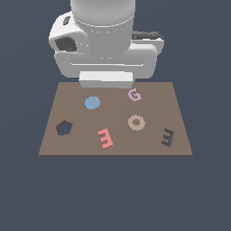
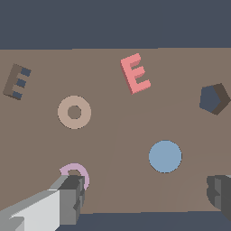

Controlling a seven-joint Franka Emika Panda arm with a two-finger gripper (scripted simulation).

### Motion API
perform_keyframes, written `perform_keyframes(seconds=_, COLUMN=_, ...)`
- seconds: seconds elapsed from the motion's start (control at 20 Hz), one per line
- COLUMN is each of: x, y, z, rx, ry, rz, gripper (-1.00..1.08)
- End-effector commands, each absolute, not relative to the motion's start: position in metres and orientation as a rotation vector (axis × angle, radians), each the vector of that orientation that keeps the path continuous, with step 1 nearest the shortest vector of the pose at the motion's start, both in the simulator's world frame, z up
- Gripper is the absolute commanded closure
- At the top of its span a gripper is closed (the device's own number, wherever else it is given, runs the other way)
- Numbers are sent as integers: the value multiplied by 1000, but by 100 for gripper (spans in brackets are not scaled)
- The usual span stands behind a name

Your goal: Insert a designated object into the corresponding slot on a board.

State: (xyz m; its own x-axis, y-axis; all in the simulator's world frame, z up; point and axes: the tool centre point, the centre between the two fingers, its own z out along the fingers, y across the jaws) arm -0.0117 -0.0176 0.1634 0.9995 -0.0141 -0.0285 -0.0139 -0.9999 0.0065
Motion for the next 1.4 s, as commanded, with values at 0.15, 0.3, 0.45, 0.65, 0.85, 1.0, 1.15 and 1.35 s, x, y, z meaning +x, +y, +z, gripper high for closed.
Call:
perform_keyframes(seconds=0.15, x=-10, y=-18, z=162, rx=3135, ry=-14, rz=-44, gripper=-92)
perform_keyframes(seconds=0.3, x=-6, y=-20, z=157, rx=3135, ry=9, rz=-42, gripper=-92)
perform_keyframes(seconds=0.45, x=0, y=-22, z=149, rx=3136, ry=47, rz=-40, gripper=-92)
perform_keyframes(seconds=0.65, x=14, y=-26, z=135, rx=3135, ry=121, rz=-34, gripper=-92)
perform_keyframes(seconds=0.85, x=31, y=-30, z=116, rx=3131, ry=215, rz=-27, gripper=-92)
perform_keyframes(seconds=1.0, x=46, y=-33, z=100, rx=3126, ry=295, rz=-20, gripper=-92)
perform_keyframes(seconds=1.15, x=62, y=-34, z=85, rx=3118, ry=374, rz=-14, gripper=-92)
perform_keyframes(seconds=1.35, x=78, y=-35, z=69, rx=3108, ry=456, rz=-8, gripper=-92)
